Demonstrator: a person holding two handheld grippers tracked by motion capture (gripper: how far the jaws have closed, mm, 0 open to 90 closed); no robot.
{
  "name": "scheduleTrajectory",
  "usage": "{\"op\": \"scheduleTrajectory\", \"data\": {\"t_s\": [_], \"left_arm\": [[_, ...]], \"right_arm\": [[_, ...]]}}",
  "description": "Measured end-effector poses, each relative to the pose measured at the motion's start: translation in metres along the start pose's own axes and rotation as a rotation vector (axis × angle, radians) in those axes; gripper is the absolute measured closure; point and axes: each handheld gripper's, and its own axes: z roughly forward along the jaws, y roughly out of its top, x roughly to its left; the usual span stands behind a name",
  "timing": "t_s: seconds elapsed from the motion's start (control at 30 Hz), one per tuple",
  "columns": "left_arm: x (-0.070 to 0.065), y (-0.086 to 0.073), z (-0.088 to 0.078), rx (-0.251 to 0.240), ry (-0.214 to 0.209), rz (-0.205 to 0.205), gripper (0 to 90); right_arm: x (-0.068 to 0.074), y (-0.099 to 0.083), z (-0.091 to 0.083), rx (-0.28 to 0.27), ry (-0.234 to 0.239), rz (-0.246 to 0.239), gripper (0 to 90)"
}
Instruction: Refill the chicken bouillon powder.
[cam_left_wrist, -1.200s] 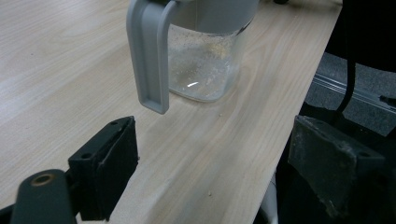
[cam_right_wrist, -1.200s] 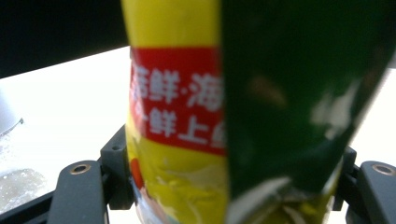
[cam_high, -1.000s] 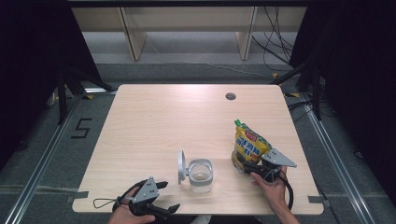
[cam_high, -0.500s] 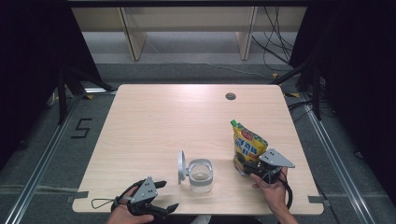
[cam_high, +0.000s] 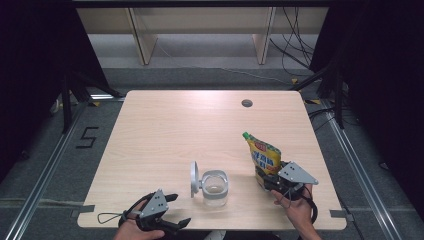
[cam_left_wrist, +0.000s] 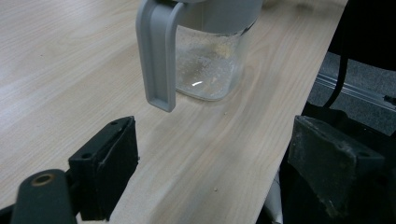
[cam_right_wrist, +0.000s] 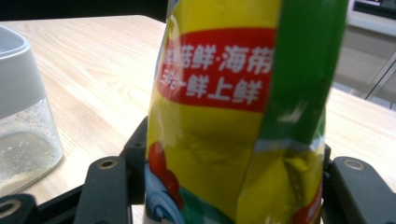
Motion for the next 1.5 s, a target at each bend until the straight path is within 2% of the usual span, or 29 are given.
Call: {"op": "scheduleTrajectory", "data": {"t_s": [0.03,0.07,0.13,0.17,0.2,0.23,0.3,0.33,0.37,0.4,0.43,0.47,0.57,0.7,0.77,0.87,0.93,0.97,1.03,1.07,1.1,1.13,1.2,1.23,1.27,1.33,1.4,1.43,1.5], "left_arm": [[0.001,0.0,0.0,0.009,0.007,0.015,15.2],[0.0,0.0,0.0,-0.002,0.001,0.004,15.2],[0.0,0.0,0.0,-0.003,-0.001,-0.002,15.2],[0.0,0.0,0.0,-0.001,-0.001,-0.001,15.2],[0.0,0.0,0.0,-0.002,-0.002,-0.002,15.2],[0.0,-0.001,0.001,-0.015,-0.003,-0.004,15.2],[-0.001,-0.001,0.001,-0.02,-0.003,-0.014,15.2],[0.0,0.0,0.0,-0.006,-0.007,-0.008,15.2],[0.0,-0.001,0.001,-0.023,-0.001,-0.018,15.2],[0.0,-0.001,0.001,-0.019,-0.004,-0.017,15.2],[0.003,-0.001,-0.001,0.001,0.009,0.014,15.2],[0.003,-0.001,-0.001,0.005,-0.011,0.001,15.2],[0.002,-0.001,-0.001,0.001,-0.015,-0.007,15.2],[0.001,-0.001,0.0,0.004,-0.01,-0.006,15.2],[0.001,-0.001,0.0,0.0,-0.01,-0.01,15.2],[0.003,-0.001,0.0,-0.003,-0.001,0.008,15.2],[0.003,-0.001,0.0,0.0,-0.006,-0.005,15.2],[0.003,-0.001,0.0,0.004,-0.008,-0.01,15.2],[0.003,-0.001,-0.001,0.003,-0.008,-0.011,15.2],[0.003,-0.001,-0.001,0.004,-0.008,-0.004,15.2],[0.004,-0.001,-0.001,0.003,-0.01,0.023,15.2],[0.003,-0.001,-0.001,0.002,-0.011,-0.008,15.2],[0.004,-0.001,-0.001,0.001,-0.008,0.02,15.2],[0.004,-0.001,-0.001,0.002,-0.008,0.018,15.2],[0.003,-0.001,0.0,0.002,-0.01,-0.005,15.2],[0.003,-0.001,0.0,0.004,-0.007,-0.007,15.2],[0.002,-0.001,0.0,0.0,-0.007,-0.015,15.2],[0.002,-0.001,0.0,-0.001,-0.008,-0.016,15.2],[0.002,-0.001,0.0,0.001,-0.007,-0.016,15.2]], "right_arm": [[0.001,0.001,0.0,-0.005,0.008,-0.005,41.1],[0.001,0.003,-0.002,-0.007,0.003,-0.036,41.1],[0.003,0.005,-0.004,-0.011,0.011,-0.036,41.1],[0.006,0.005,-0.006,-0.003,0.011,-0.002,41.2],[0.004,0.005,-0.005,-0.025,0.015,-0.034,41.2],[0.006,0.006,-0.007,-0.012,0.02,-0.048,41.2],[0.009,0.009,-0.008,-0.016,0.02,-0.068,41.2],[0.009,0.009,-0.008,-0.016,0.02,-0.068,41.2],[0.009,0.01,-0.009,-0.024,0.015,-0.087,41.2],[0.01,0.012,-0.011,-0.028,0.013,-0.096,41.3],[0.011,0.013,-0.013,-0.036,0.01,-0.096,41.3],[0.011,0.015,-0.016,-0.039,0.007,-0.118,41.2],[0.015,0.019,-0.024,-0.043,-0.009,-0.169,41.3],[0.022,0.02,-0.034,-0.026,-0.023,-0.265,41.3],[0.025,0.02,-0.037,-0.031,-0.019,-0.277,41.4],[0.03,0.021,-0.042,-0.016,-0.04,-0.35,41.4],[0.034,0.023,-0.044,-0.014,-0.034,-0.395,41.4],[0.036,0.023,-0.045,-0.018,-0.032,-0.394,41.4],[0.041,0.024,-0.047,-0.01,-0.039,-0.456,41.4],[0.043,0.024,-0.048,-0.003,-0.038,-0.459,41.4],[0.044,0.024,-0.048,-0.004,-0.034,-0.488,41.4],[0.046,0.025,-0.049,0.003,-0.035,-0.507,41.5],[0.049,0.026,-0.05,0.014,-0.047,-0.555,41.5],[0.051,0.026,-0.05,0.018,-0.052,-0.58,41.5],[0.052,0.027,-0.05,0.023,-0.058,-0.598,41.5],[0.055,0.026,-0.051,0.036,-0.056,-0.602,41.5],[0.057,0.026,-0.051,0.049,-0.065,-0.646,41.6],[0.057,0.026,-0.05,0.055,-0.074,-0.69,41.6],[0.061,0.026,-0.05,0.059,-0.072,-0.703,41.6]]}}
